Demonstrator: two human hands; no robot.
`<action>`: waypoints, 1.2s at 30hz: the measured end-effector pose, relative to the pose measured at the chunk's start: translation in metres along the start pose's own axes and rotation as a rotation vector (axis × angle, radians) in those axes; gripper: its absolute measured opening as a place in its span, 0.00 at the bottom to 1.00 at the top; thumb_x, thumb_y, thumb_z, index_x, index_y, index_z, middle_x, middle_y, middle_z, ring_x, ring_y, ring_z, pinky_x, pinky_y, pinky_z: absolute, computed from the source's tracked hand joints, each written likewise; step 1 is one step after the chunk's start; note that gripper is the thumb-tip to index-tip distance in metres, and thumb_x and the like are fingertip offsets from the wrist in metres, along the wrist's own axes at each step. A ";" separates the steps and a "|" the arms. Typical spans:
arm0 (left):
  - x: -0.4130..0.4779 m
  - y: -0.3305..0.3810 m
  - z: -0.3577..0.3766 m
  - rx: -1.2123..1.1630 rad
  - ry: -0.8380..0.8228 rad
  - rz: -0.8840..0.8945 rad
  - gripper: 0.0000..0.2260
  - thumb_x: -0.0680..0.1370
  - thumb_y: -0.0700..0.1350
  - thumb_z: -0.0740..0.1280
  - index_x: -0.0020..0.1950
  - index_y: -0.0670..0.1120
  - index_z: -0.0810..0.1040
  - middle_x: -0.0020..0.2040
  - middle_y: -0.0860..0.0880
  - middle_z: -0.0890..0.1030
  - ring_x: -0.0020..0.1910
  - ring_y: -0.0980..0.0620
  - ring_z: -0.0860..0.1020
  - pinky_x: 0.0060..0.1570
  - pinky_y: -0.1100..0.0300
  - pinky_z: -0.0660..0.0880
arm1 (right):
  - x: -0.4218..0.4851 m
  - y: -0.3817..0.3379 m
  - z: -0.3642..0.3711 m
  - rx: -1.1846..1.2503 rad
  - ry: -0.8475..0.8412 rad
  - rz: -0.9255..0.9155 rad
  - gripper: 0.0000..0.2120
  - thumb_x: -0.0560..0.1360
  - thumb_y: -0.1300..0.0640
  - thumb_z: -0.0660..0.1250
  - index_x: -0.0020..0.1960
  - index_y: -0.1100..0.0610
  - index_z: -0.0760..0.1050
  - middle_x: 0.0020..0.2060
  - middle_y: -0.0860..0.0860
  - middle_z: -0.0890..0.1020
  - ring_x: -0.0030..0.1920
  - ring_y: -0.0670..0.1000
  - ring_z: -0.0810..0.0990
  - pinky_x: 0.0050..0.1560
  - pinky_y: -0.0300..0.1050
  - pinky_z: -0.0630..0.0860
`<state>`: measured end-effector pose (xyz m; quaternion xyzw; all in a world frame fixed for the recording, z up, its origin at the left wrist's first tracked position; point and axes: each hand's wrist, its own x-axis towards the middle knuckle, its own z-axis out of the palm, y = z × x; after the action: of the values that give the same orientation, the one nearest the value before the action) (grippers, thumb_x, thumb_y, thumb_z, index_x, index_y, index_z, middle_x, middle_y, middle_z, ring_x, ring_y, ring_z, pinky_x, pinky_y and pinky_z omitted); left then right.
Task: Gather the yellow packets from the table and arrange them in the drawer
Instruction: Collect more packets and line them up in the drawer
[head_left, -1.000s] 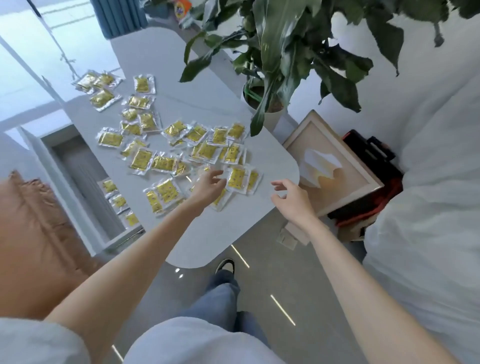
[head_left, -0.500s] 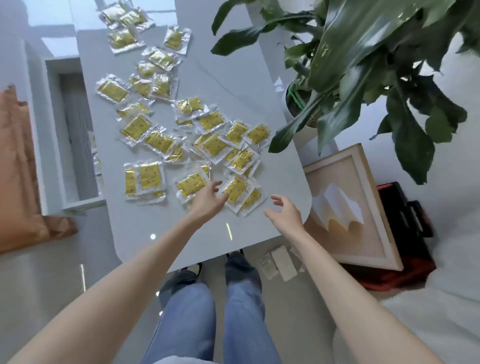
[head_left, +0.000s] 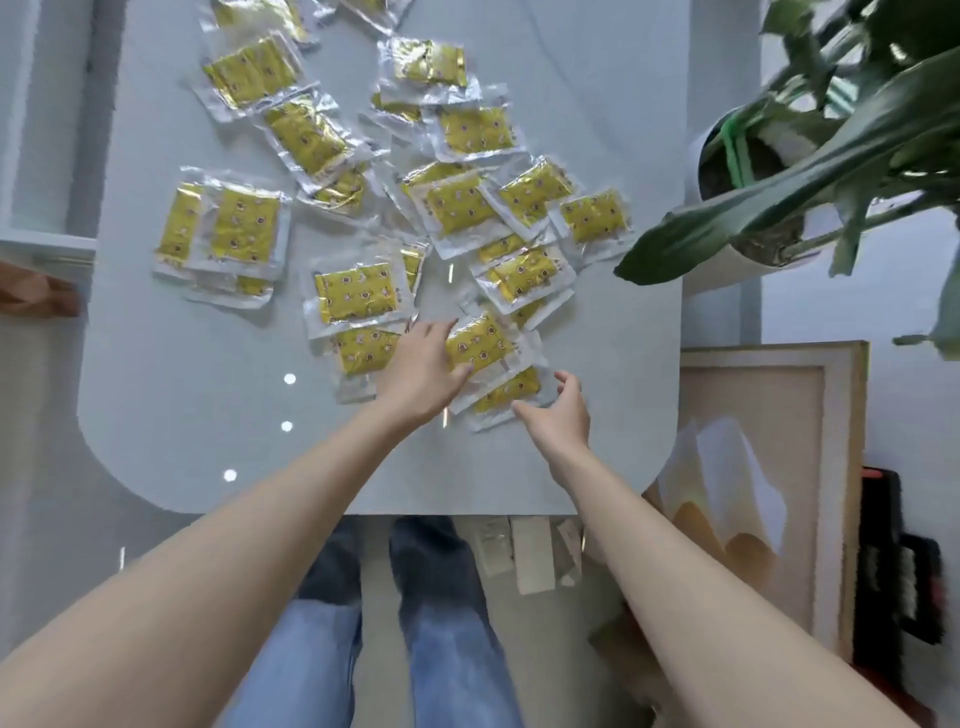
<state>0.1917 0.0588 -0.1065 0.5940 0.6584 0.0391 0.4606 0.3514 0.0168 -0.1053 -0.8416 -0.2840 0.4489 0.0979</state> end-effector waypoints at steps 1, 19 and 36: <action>0.006 -0.003 0.006 0.029 -0.002 0.007 0.30 0.76 0.50 0.66 0.75 0.46 0.60 0.72 0.45 0.65 0.72 0.47 0.62 0.68 0.53 0.63 | 0.007 0.002 0.005 -0.022 0.031 -0.009 0.32 0.72 0.57 0.72 0.72 0.53 0.62 0.70 0.53 0.65 0.68 0.55 0.65 0.64 0.48 0.67; 0.027 -0.003 0.033 0.249 0.144 -0.053 0.22 0.69 0.52 0.74 0.56 0.44 0.70 0.58 0.44 0.64 0.59 0.45 0.62 0.57 0.53 0.60 | 0.030 0.012 0.015 -0.126 0.098 -0.023 0.26 0.66 0.49 0.76 0.52 0.54 0.62 0.46 0.47 0.71 0.60 0.57 0.71 0.62 0.53 0.67; 0.006 -0.061 -0.080 -0.108 0.210 -0.110 0.08 0.76 0.45 0.67 0.49 0.40 0.74 0.50 0.41 0.80 0.48 0.42 0.78 0.45 0.53 0.72 | -0.005 -0.016 -0.018 0.360 -0.095 -0.074 0.13 0.71 0.55 0.75 0.53 0.58 0.80 0.46 0.47 0.84 0.45 0.42 0.80 0.42 0.34 0.74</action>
<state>0.0947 0.0851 -0.1007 0.5240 0.7314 0.1111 0.4221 0.3575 0.0285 -0.0851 -0.7773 -0.2343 0.5278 0.2498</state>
